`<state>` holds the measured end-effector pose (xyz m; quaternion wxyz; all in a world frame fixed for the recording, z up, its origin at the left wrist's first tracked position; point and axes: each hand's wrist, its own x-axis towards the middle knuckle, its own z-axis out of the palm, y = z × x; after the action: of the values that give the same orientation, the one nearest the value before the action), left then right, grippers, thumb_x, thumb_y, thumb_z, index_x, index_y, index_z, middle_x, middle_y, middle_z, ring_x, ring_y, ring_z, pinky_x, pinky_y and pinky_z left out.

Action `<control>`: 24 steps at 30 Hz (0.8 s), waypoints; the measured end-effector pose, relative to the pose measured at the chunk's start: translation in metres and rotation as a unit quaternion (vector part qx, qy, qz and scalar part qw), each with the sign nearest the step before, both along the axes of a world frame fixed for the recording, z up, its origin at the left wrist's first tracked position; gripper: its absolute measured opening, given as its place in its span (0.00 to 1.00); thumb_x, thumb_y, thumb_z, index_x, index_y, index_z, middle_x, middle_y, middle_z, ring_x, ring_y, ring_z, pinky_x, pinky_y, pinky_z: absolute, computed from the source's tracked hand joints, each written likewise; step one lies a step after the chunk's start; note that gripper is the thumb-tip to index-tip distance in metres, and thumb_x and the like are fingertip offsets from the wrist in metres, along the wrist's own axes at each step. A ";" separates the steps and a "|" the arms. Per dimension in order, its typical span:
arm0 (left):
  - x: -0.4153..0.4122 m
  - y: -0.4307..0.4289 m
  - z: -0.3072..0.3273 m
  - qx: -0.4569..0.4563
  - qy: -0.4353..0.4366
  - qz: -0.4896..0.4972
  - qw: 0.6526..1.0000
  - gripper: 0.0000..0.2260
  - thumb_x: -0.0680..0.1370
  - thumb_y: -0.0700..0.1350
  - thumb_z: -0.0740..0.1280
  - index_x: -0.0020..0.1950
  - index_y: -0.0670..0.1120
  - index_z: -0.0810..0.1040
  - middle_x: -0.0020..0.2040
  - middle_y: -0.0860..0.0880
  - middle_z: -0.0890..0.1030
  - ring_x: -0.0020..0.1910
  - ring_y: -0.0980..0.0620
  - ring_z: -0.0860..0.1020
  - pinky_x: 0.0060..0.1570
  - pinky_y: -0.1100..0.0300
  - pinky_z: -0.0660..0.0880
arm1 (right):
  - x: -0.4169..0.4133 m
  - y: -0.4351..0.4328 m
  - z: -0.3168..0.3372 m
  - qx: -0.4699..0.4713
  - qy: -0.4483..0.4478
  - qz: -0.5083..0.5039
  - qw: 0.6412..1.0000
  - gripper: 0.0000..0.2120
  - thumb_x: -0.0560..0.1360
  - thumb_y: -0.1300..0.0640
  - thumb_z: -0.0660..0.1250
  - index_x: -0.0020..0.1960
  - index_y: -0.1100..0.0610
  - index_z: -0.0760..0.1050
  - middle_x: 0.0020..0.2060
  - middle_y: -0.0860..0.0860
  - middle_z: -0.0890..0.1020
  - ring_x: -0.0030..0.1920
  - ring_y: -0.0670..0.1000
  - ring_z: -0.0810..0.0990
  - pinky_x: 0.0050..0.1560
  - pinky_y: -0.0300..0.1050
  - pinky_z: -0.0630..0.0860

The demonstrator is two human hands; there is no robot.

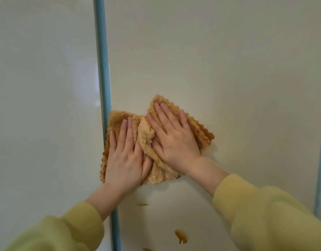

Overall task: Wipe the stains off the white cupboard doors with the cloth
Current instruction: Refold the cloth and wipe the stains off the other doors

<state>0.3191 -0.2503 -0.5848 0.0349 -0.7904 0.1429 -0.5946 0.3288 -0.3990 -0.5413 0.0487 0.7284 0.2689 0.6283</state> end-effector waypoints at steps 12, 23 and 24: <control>0.000 -0.070 -0.005 0.053 0.007 -0.018 0.998 0.31 0.76 0.61 0.48 0.75 0.45 0.52 0.75 0.42 0.52 0.74 0.44 0.48 0.70 0.42 0.43 | 0.004 -0.094 -0.018 -0.009 -0.025 0.002 1.000 0.25 0.73 0.49 0.58 0.69 0.55 0.66 0.68 0.57 0.69 0.70 0.53 0.62 0.68 0.58 0.55; 0.005 -0.156 0.063 0.181 -0.026 -0.039 0.982 0.31 0.76 0.60 0.52 0.75 0.45 0.56 0.75 0.39 0.55 0.74 0.41 0.53 0.69 0.40 0.45 | 0.001 -0.193 0.007 0.251 -0.011 -0.041 0.967 0.28 0.74 0.44 0.55 0.71 0.56 0.63 0.71 0.60 0.64 0.72 0.56 0.57 0.69 0.57 0.50; 0.005 -0.163 0.068 0.191 -0.026 -0.039 0.980 0.31 0.76 0.60 0.52 0.75 0.45 0.55 0.75 0.39 0.55 0.74 0.41 0.53 0.69 0.40 0.45 | 0.000 -0.199 0.008 0.267 -0.011 -0.048 0.963 0.29 0.75 0.44 0.55 0.72 0.57 0.63 0.71 0.61 0.63 0.72 0.58 0.58 0.69 0.58 0.51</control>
<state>0.3240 -0.4129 -0.5171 0.1659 -0.7474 0.2840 -0.5773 0.3287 -0.5975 -0.5336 -0.1146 0.7201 0.0560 0.6820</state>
